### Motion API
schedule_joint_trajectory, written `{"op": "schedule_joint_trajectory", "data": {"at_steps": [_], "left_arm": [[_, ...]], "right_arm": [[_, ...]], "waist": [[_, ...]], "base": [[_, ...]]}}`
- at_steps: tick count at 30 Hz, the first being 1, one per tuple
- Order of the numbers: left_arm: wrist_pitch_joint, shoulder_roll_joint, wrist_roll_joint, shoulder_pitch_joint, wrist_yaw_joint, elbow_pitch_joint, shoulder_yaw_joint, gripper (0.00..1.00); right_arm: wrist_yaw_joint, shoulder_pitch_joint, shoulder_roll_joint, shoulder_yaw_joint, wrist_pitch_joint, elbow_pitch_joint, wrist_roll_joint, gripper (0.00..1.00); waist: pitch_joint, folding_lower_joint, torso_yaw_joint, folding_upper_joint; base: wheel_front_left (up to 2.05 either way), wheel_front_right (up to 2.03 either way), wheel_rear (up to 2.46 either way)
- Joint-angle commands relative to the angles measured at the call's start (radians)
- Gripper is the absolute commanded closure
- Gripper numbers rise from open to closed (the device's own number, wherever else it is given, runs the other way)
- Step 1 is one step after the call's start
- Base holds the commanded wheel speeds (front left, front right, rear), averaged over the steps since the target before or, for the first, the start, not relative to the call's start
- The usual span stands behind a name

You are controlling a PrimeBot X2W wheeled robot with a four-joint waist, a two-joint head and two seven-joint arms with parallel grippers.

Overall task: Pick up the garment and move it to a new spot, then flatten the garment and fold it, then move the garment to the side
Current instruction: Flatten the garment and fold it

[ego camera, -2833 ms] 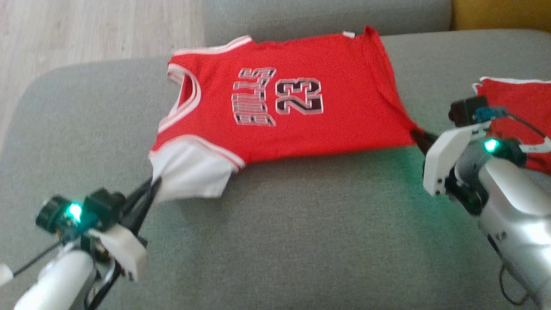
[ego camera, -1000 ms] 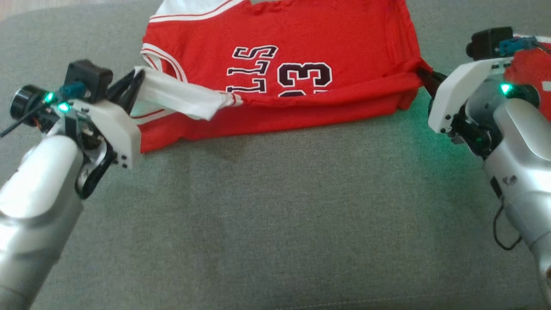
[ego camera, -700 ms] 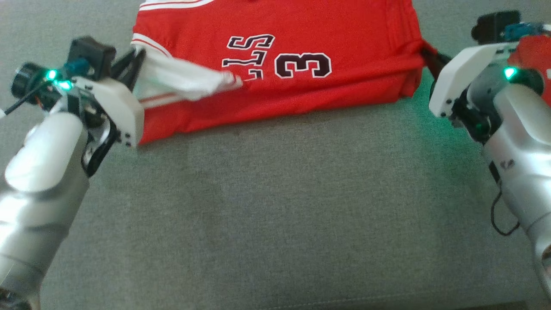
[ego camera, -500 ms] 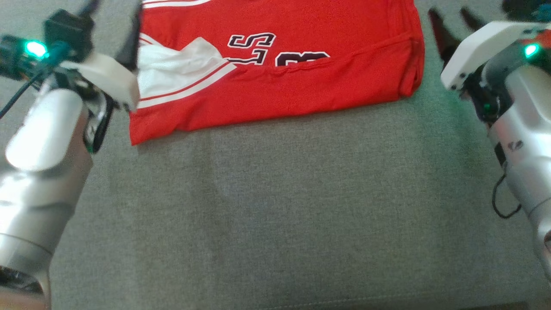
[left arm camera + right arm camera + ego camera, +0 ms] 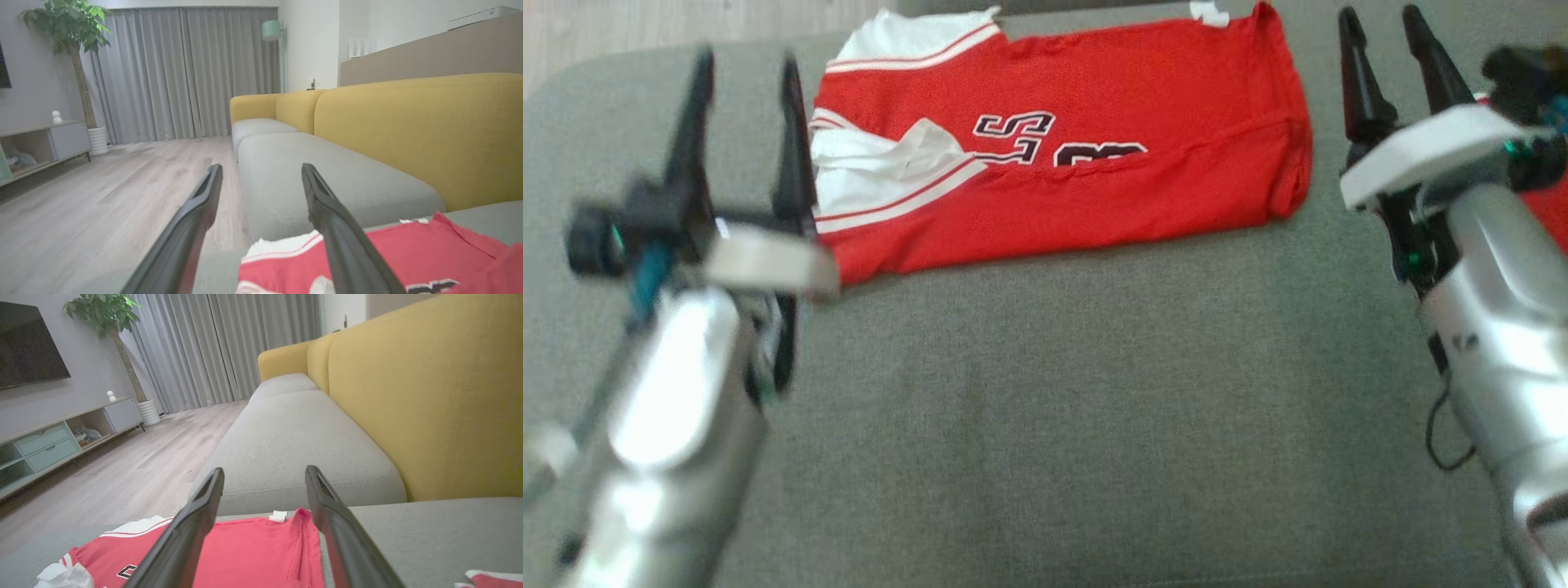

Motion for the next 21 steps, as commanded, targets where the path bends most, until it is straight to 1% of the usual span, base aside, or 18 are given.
{"op": "schedule_joint_trajectory", "data": {"at_steps": [1,3,6,8,10,13,15,17,19,20,21], "left_arm": [[-0.004,0.018,0.020,0.027,0.013,-0.060,0.057,0.00],[-0.004,-0.008,0.040,0.119,0.026,-0.124,0.096,0.00],[-0.004,-0.046,0.073,0.247,0.032,-0.196,0.140,0.00],[-0.004,-0.073,0.086,0.323,0.034,-0.225,0.169,0.00],[-0.004,-0.099,0.101,0.392,0.029,-0.239,0.189,0.00],[-0.004,-0.128,0.117,0.460,0.019,-0.241,0.227,0.00],[-0.004,-0.139,0.131,0.478,0.011,-0.245,0.253,0.00],[-0.004,-0.144,0.144,0.481,-0.006,-0.239,0.269,0.00],[-0.004,-0.143,0.159,0.466,-0.026,-0.223,0.273,0.00],[-0.004,-0.143,0.159,0.466,-0.026,-0.223,0.273,0.00],[-0.004,-0.141,0.165,0.454,-0.036,-0.209,0.272,0.00]], "right_arm": [[-0.001,0.042,0.010,-0.033,-0.013,-0.067,-0.045,0.00],[-0.001,0.131,0.036,-0.117,-0.013,-0.146,-0.123,0.00],[-0.001,0.275,0.103,-0.240,-0.013,-0.259,-0.222,0.00],[-0.001,0.366,0.141,-0.284,-0.013,-0.328,-0.279,0.00],[-0.001,0.447,0.165,-0.309,-0.013,-0.379,-0.325,0.00],[-0.001,0.531,0.183,-0.327,-0.013,-0.440,-0.357,0.00],[-0.001,0.561,0.186,-0.333,-0.013,-0.475,-0.354,0.00],[-0.001,0.576,0.187,-0.318,-0.013,-0.503,-0.332,0.00],[-0.001,0.579,0.187,-0.314,-0.013,-0.522,-0.318,0.00],[-0.001,0.579,0.187,-0.314,-0.013,-0.522,-0.318,0.00],[-0.001,0.577,0.187,-0.315,-0.013,-0.529,-0.313,0.00]], "waist": [[-0.023,0.0001,-0.004,0.0000],[-0.039,0.0001,-0.007,0.0000],[-0.062,0.0001,-0.014,0.0000],[-0.074,0.0001,-0.022,0.0000],[-0.082,0.0001,-0.030,0.0000],[-0.082,0.0001,-0.044,0.0000],[-0.073,0.0001,-0.053,0.0000],[-0.061,0.0001,-0.060,0.0000],[-0.044,0.0001,-0.065,0.0000],[-0.044,0.0001,-0.065,0.0000],[-0.035,0.0001,-0.067,0.0000]], "base": [[0.00,0.00,0.00],[0.00,0.00,0.00],[0.00,0.00,0.00],[0.00,0.00,0.00],[0.00,0.00,0.00],[0.00,0.00,0.00],[0.00,0.00,0.00],[0.00,0.00,0.00],[0.00,0.00,0.00],[0.00,0.00,0.00],[0.00,0.00,0.00]]}}
